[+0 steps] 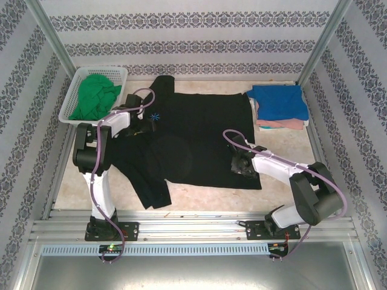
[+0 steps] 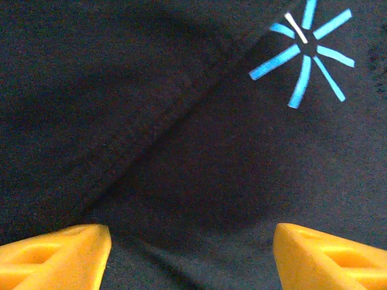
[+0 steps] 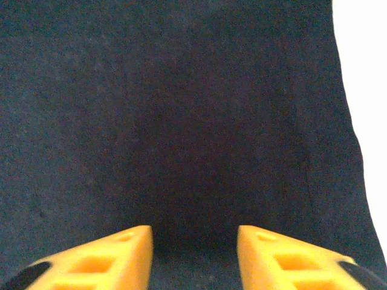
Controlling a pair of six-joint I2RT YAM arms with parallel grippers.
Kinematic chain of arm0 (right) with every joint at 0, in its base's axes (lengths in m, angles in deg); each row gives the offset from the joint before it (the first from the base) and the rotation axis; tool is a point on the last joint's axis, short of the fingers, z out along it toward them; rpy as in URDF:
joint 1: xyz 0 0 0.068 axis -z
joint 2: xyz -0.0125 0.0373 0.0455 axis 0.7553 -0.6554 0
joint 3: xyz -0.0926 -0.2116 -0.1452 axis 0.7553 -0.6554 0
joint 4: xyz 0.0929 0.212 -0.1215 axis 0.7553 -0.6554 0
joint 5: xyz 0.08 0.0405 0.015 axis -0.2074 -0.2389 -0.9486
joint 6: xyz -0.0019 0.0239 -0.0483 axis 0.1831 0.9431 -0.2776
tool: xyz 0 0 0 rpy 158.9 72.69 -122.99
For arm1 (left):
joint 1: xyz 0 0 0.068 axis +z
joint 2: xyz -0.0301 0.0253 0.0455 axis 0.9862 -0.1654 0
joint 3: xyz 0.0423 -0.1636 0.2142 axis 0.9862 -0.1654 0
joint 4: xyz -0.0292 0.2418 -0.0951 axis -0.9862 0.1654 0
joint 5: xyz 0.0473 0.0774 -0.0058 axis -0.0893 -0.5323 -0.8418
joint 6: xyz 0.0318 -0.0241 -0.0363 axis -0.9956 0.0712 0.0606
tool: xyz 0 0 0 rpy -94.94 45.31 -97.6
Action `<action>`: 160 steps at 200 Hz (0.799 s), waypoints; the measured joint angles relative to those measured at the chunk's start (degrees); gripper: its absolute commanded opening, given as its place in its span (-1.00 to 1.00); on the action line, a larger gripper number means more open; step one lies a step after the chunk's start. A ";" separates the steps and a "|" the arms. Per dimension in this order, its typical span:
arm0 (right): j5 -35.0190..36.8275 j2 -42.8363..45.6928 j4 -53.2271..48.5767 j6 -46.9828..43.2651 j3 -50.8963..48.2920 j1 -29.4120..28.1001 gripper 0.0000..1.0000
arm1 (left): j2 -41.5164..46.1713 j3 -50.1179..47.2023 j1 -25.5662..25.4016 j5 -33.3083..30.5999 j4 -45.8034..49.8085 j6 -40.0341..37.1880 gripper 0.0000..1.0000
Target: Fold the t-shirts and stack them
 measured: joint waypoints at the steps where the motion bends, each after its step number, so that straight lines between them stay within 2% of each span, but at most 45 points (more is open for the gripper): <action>1: 0.00 0.07 -0.02 0.11 -0.02 -0.07 -0.24 | 0.00 -0.02 0.13 0.04 0.00 -0.07 0.46; 33: 0.02 3.89 -0.85 1.95 -2.10 -0.55 -0.37 | 2.80 -3.96 2.58 0.81 -0.35 -0.76 0.47; 69: 0.52 11.06 -5.18 2.58 -4.02 -0.50 -0.32 | 9.14 -11.91 3.50 1.55 0.81 -1.31 0.50; 96: 0.85 15.19 -6.43 0.42 -1.31 -0.55 -0.23 | 14.91 -18.75 2.89 4.22 0.74 -1.07 0.57; 111: 0.87 13.46 -5.18 -1.95 2.84 -1.27 -0.17 | 15.87 -19.47 1.68 5.35 0.98 -0.85 0.58; 130: 0.50 6.78 -2.16 -4.33 9.29 -1.66 -0.21 | 15.23 -17.25 -0.37 5.55 2.36 -0.70 0.62; 144: 0.04 0.00 -0.24 -5.40 13.73 -1.14 -0.20 | 13.11 -11.58 -2.14 3.52 4.37 -0.96 0.63; 160: -0.17 -6.25 2.10 -6.03 16.20 -1.14 -0.18 | 8.26 -1.16 -3.67 -0.76 6.21 -1.86 0.51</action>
